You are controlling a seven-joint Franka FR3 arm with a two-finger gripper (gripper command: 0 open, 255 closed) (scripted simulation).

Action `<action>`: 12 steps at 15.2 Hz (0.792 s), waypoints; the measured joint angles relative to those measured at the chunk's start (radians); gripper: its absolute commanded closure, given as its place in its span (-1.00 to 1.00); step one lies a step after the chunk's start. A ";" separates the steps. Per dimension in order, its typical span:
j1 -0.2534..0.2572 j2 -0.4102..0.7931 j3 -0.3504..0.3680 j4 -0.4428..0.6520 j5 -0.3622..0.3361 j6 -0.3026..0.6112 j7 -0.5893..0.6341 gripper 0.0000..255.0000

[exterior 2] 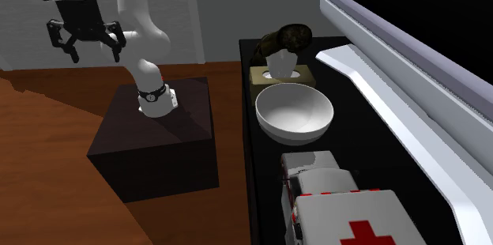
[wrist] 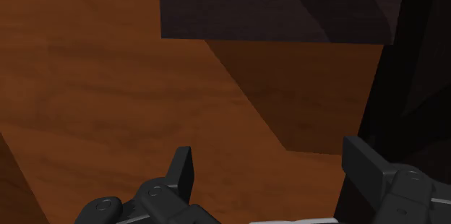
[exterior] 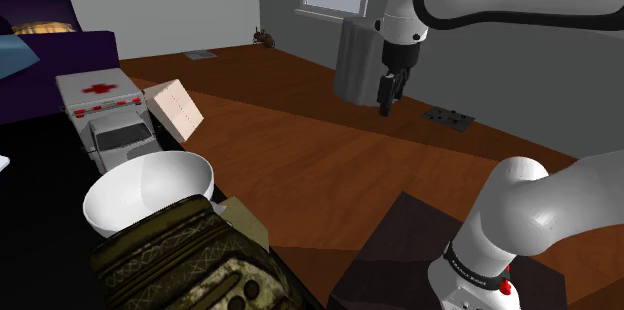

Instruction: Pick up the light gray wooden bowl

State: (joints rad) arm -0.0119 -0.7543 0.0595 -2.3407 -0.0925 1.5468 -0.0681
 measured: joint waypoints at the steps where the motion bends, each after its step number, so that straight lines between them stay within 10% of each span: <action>1: 0.000 0.000 0.000 0.000 0.000 0.000 0.000 -1.00; 12: 0.064 0.267 0.132 0.153 0.125 0.098 0.141 -1.00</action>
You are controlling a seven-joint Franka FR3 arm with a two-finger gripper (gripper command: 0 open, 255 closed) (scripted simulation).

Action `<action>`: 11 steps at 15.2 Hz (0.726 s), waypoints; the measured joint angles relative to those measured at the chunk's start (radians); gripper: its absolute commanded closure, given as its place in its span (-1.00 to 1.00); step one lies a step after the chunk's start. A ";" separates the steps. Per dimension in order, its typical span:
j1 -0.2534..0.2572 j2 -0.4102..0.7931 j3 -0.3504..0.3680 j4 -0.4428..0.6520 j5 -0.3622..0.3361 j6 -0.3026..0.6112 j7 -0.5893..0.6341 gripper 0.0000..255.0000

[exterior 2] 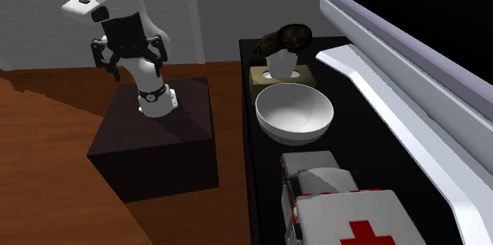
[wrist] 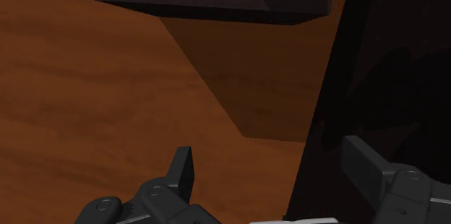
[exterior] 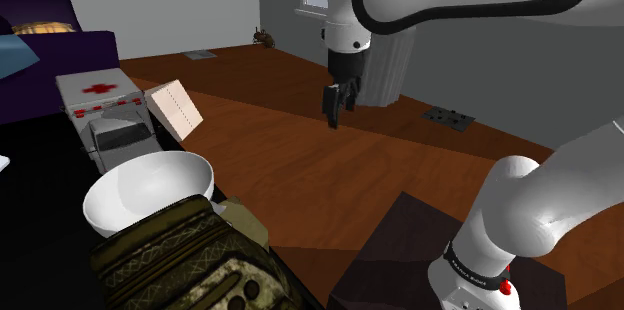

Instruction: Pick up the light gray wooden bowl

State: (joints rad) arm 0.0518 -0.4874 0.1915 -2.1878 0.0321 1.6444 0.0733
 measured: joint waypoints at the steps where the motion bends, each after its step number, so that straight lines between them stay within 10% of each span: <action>1: 0.003 0.033 0.010 0.026 0.007 0.006 0.010 -1.00; 11: 0.055 0.337 0.123 0.278 0.044 0.062 0.141 -1.00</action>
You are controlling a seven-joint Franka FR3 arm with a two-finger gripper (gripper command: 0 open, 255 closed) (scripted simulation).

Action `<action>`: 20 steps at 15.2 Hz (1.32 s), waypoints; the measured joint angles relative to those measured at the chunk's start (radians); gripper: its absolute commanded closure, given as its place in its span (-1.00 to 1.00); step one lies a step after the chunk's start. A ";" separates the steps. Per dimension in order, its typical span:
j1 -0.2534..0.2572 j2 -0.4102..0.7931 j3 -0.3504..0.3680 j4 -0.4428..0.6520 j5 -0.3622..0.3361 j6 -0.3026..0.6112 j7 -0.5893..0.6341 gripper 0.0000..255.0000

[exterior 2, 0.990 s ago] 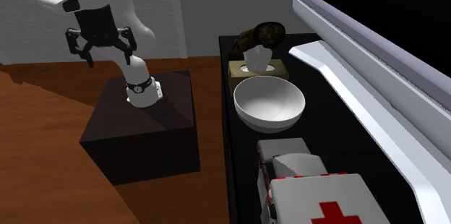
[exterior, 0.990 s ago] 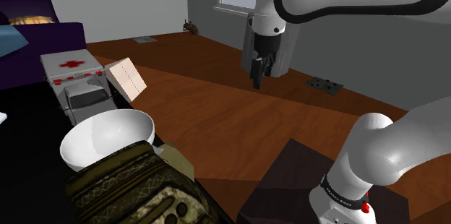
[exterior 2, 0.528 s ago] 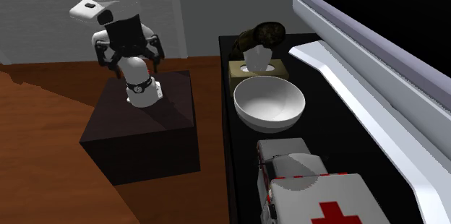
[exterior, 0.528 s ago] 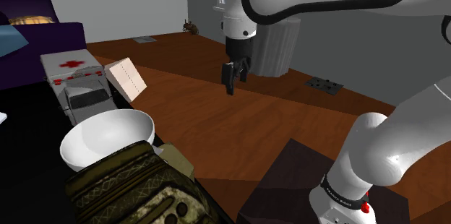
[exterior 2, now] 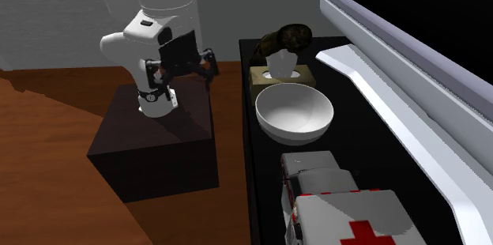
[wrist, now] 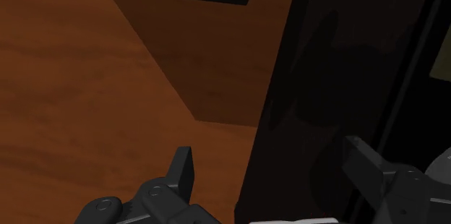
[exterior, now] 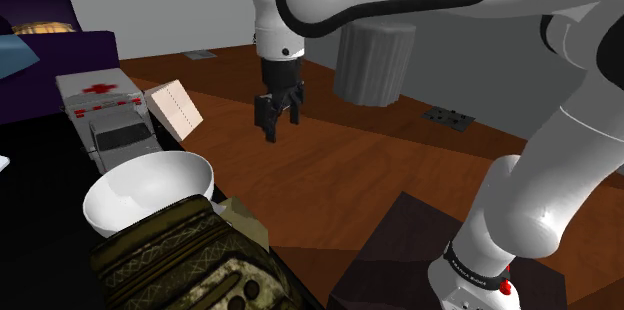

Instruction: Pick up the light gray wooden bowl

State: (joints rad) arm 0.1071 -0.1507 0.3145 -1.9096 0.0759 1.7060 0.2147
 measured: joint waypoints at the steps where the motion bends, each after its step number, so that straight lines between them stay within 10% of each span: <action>1: 0.006 0.029 0.010 0.028 0.000 0.002 0.013 -1.00; 13: 0.139 0.487 0.098 0.554 -0.084 -0.063 0.179 -1.00; 20: 0.146 0.513 0.099 0.511 -0.089 0.006 0.183 -1.00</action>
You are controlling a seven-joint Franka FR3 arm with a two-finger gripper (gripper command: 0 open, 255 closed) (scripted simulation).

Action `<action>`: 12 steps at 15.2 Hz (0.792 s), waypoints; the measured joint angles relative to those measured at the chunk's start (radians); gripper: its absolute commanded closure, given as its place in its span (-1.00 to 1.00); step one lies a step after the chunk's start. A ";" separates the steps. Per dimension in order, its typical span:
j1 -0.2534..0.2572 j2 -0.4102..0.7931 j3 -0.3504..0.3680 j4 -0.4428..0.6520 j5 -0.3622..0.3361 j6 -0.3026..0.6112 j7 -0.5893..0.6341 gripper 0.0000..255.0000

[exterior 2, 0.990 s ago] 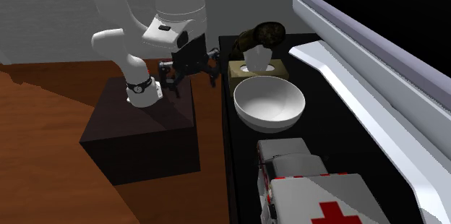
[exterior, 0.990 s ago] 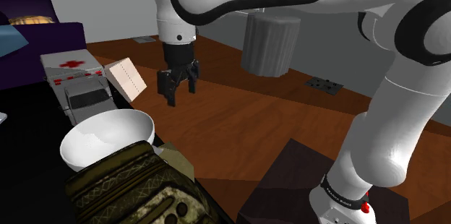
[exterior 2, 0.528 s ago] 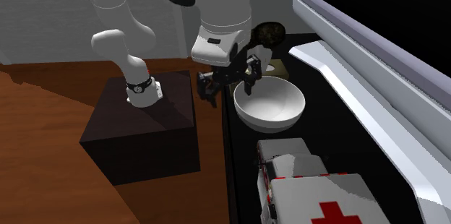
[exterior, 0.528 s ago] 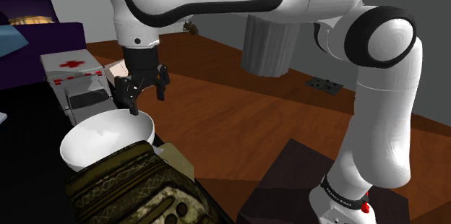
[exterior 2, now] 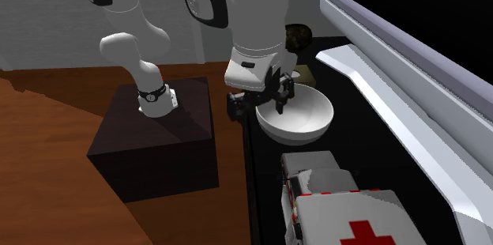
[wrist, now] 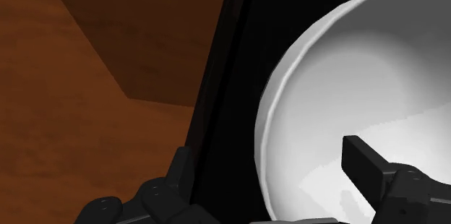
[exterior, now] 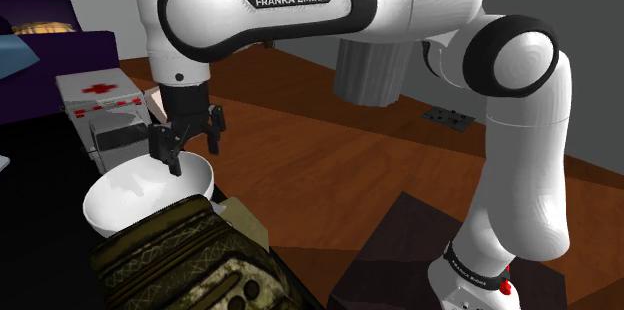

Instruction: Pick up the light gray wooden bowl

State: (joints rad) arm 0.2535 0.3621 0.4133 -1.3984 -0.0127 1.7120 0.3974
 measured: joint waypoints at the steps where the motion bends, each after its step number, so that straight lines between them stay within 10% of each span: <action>1: -0.002 -0.003 0.000 -0.018 0.001 0.015 -0.002 -1.00; 2: -0.002 -0.002 0.000 -0.021 0.001 0.019 -0.002 1.00; 12: -0.003 -0.001 -0.001 -0.022 0.001 0.023 -0.003 1.00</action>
State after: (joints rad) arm 0.2510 0.3610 0.4126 -1.4208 -0.0119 1.7350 0.3940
